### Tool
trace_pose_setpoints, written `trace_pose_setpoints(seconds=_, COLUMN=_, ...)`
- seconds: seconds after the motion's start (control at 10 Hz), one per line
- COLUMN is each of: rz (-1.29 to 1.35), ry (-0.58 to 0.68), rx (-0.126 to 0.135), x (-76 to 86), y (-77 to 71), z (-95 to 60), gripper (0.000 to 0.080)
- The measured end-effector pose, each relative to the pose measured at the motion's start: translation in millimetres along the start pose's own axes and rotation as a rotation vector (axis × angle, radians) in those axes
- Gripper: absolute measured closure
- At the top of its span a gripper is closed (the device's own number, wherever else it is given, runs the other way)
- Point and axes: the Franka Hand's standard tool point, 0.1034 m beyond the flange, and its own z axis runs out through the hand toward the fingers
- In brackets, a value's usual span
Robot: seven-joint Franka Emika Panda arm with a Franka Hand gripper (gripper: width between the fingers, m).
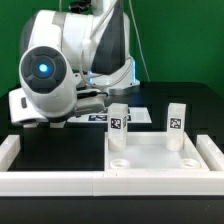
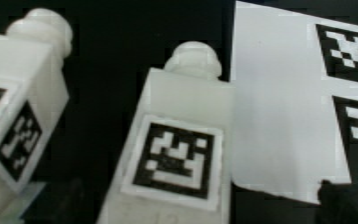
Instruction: Assemble square table
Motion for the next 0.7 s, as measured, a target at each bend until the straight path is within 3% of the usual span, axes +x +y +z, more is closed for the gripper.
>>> trace_pose_setpoints(seconds=0.1, rz=-0.011, ry=0.001, rx=-0.002, x=0.7, y=-0.6, z=-0.8, gripper=0.0151)
trace_pose_setpoints(seconds=0.2, rz=-0.016, ry=0.000, rx=-0.003, x=1.1, y=-1.5, z=-0.7, gripper=0.0278)
trace_pose_setpoints(seconds=0.3, rz=-0.021, ry=-0.001, rx=-0.005, x=1.5, y=-2.3, z=-0.8, gripper=0.0278)
trace_pose_setpoints(seconds=0.4, rz=-0.026, ry=-0.001, rx=-0.006, x=1.8, y=-2.9, z=-0.9, gripper=0.0428)
trace_pose_setpoints(seconds=0.5, rz=-0.033, ry=-0.002, rx=-0.008, x=2.2, y=-3.7, z=-1.1, gripper=0.0512)
trace_pose_setpoints(seconds=0.7, rz=-0.043, ry=-0.003, rx=-0.012, x=2.8, y=-5.3, z=-1.7, gripper=0.0512)
